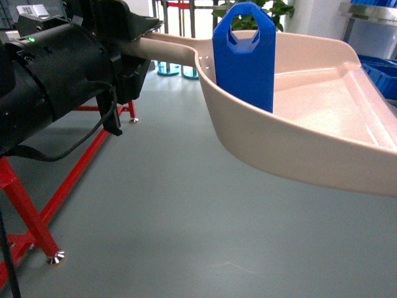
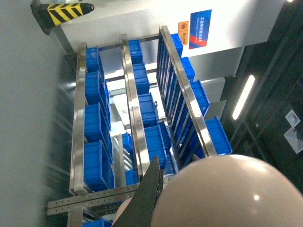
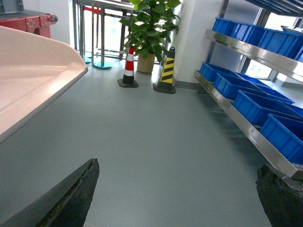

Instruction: Place part in tray to right shelf

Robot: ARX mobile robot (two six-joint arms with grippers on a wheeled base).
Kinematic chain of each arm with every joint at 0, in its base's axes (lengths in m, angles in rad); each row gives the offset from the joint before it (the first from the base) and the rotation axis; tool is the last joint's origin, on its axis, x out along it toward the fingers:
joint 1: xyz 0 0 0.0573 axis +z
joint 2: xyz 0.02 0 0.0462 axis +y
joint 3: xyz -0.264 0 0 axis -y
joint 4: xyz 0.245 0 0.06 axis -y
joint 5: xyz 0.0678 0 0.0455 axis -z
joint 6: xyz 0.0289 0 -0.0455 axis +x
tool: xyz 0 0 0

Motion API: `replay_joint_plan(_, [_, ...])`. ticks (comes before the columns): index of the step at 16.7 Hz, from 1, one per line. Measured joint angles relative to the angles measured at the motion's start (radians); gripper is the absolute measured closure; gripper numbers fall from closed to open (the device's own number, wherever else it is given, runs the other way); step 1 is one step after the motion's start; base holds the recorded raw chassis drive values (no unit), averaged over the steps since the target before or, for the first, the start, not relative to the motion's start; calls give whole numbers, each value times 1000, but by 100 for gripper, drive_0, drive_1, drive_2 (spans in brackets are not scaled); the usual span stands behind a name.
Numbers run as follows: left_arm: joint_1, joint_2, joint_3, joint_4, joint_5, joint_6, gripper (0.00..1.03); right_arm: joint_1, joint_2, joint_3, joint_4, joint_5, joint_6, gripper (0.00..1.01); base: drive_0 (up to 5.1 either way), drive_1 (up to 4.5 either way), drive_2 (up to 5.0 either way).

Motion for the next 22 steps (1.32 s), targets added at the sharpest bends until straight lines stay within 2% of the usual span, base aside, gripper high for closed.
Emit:
replay_joint_plan(2, [15, 4, 0, -11, -15, 1, 90, 0, 5, 1, -3, -3, 0, 3, -203, -203, -203])
replay_joint_plan(5, [-6, 3, 2, -5, 4, 0, 90, 0, 0, 1, 0, -3, 0, 3, -200, -200, -200])
replay_joint_plan(22, [0, 3, 2, -4, -1, 0, 90, 0, 0, 1, 0, -2, 0, 3, -162, -162, -162])
